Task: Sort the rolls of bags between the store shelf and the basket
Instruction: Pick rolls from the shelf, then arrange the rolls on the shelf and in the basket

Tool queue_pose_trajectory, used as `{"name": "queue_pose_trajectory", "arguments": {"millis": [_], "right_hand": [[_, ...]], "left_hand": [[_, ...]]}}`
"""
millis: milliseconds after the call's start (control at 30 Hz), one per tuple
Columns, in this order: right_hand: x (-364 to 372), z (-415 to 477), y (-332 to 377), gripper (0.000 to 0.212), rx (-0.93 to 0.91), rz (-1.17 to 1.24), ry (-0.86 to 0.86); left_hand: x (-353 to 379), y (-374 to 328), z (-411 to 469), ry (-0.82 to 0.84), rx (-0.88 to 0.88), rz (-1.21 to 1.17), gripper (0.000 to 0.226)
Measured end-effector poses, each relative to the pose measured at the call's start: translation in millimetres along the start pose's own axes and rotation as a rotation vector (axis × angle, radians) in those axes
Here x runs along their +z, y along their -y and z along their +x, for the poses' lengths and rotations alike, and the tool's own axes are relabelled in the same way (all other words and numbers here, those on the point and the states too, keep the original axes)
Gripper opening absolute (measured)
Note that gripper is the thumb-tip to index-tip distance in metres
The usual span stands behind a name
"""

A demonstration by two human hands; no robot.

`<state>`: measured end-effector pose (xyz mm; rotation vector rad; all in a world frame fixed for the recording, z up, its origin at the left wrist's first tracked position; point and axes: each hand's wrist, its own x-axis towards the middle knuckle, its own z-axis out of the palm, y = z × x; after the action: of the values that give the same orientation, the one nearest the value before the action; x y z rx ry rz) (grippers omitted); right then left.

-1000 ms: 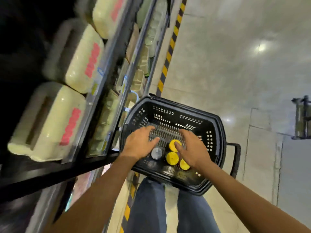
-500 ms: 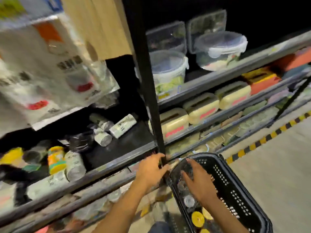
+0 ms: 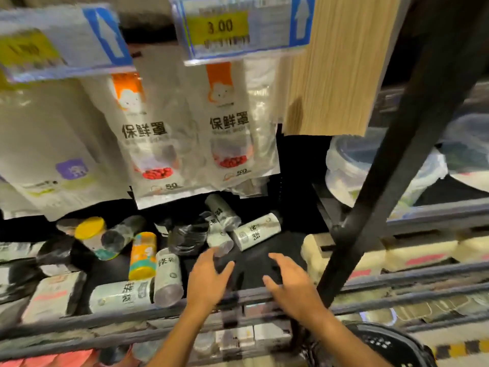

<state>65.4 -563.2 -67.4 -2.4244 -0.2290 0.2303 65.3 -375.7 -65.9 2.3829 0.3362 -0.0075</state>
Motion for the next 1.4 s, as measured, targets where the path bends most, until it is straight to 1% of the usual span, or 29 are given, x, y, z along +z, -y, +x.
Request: {"name": "queue_pose_trajectory", "arguments": {"millis": [167, 233, 300, 333, 433, 533, 600, 733, 800, 900, 967, 1033, 1100, 1167, 1233, 1367, 1400], "right_hand": [[31.3, 96.0, -17.9, 0.063, -0.051, -0.161, -0.02], [46.3, 121.8, -29.0, 0.069, -0.079, -0.223, -0.046], [60.1, 142.9, -41.5, 0.077, -0.152, -0.307, -0.061], [65.9, 152.0, -47.4, 0.081, -0.197, -0.379, -0.059], [78.9, 175.6, -60.7, 0.092, -0.325, -0.618, -0.059], [87.2, 192.2, -72.7, 0.098, -0.353, -0.653, -0.05], [92.9, 198.6, -79.4, 0.097, -0.34, -0.653, -0.044], [103.3, 203.6, -85.6, 0.081, -0.366, -0.583, -0.201], [107.0, 202.1, -85.2, 0.077, -0.356, -0.581, -0.22], [105.3, 195.1, -83.2, 0.073, -0.4, -0.575, -0.284], [97.9, 184.8, -80.4, 0.067, -0.436, -0.509, -0.321], [91.3, 168.1, -73.0, 0.058, -0.434, -0.368, -0.341], [88.8, 147.1, -64.6, 0.063, -0.375, -0.239, -0.373], [84.9, 123.1, -54.7, 0.071, -0.276, -0.138, -0.333], [78.9, 96.4, -43.5, 0.07, -0.268, -0.048, -0.307], [58.0, 46.8, -24.8, 0.066, -0.28, 0.099, -0.382], [51.2, 35.1, -20.2, 0.064, -0.257, 0.171, -0.366]], "left_hand": [[36.6, 25.4, 61.8, -0.152, -0.241, -0.265, 0.06], [60.5, 38.4, 82.0, -0.167, -0.325, -0.348, 0.072], [84.8, 51.8, 99.6, -0.185, -0.424, -0.422, 0.089], [95.2, 57.0, 105.8, -0.206, -0.473, -0.455, 0.094], [115.1, 63.4, 121.0, -0.266, -0.559, -0.464, 0.097], [122.3, 60.7, 137.5, -0.333, -0.575, -0.401, 0.1], [127.3, 63.0, 147.0, -0.37, -0.594, -0.404, 0.099], [129.7, 66.7, 149.0, -0.439, -0.6, -0.478, 0.1], [126.9, 66.9, 145.8, -0.445, -0.605, -0.504, 0.093], [121.6, 68.7, 138.6, -0.43, -0.604, -0.514, 0.083], [117.2, 70.7, 129.2, -0.43, -0.59, -0.534, 0.084], [111.4, 71.6, 114.7, -0.42, -0.578, -0.574, 0.083], [104.0, 70.4, 97.0, -0.394, -0.552, -0.581, 0.078], [92.6, 64.4, 77.4, -0.381, -0.516, -0.562, 0.077], [77.3, 54.7, 56.7, -0.374, -0.467, -0.529, 0.077], [39.1, 29.7, 13.6, -0.332, -0.324, -0.483, 0.069], [29.3, 23.3, 3.3, -0.316, -0.28, -0.46, 0.067]]}}
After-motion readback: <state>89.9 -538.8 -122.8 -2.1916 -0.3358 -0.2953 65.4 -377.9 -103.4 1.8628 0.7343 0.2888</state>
